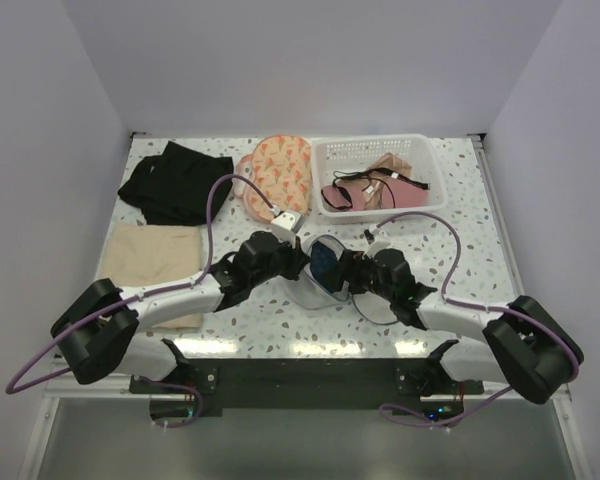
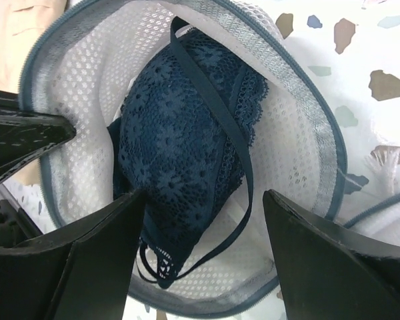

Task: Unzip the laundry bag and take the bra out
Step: Pick up the bra from the laundry bag.

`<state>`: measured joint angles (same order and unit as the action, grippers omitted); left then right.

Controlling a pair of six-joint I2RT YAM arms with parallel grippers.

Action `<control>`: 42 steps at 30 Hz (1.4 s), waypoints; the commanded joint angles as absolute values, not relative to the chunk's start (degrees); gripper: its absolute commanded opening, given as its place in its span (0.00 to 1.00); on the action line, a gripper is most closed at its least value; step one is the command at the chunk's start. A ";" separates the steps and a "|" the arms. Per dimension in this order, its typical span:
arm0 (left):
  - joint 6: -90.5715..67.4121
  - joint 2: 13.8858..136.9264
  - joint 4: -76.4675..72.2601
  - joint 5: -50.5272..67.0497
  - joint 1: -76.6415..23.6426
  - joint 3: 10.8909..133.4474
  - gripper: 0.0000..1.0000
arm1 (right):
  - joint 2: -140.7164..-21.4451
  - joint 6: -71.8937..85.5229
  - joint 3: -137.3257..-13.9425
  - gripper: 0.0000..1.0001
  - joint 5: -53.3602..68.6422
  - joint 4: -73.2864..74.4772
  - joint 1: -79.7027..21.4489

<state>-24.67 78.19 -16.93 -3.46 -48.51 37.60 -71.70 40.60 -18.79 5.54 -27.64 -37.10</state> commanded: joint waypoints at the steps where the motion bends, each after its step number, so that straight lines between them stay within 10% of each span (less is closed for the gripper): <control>1: -25.40 76.11 -18.19 -4.48 -48.69 37.00 0.00 | -74.87 41.13 -21.88 0.71 7.82 -34.36 -36.91; 16: -25.66 75.32 -16.79 -7.03 -48.69 36.21 0.00 | -74.01 40.34 -25.05 0.00 12.48 -32.96 -37.09; 42: -25.75 80.68 -13.18 -16.70 -48.69 36.56 0.00 | -52.56 38.14 -23.91 0.00 30.66 -25.83 -37.09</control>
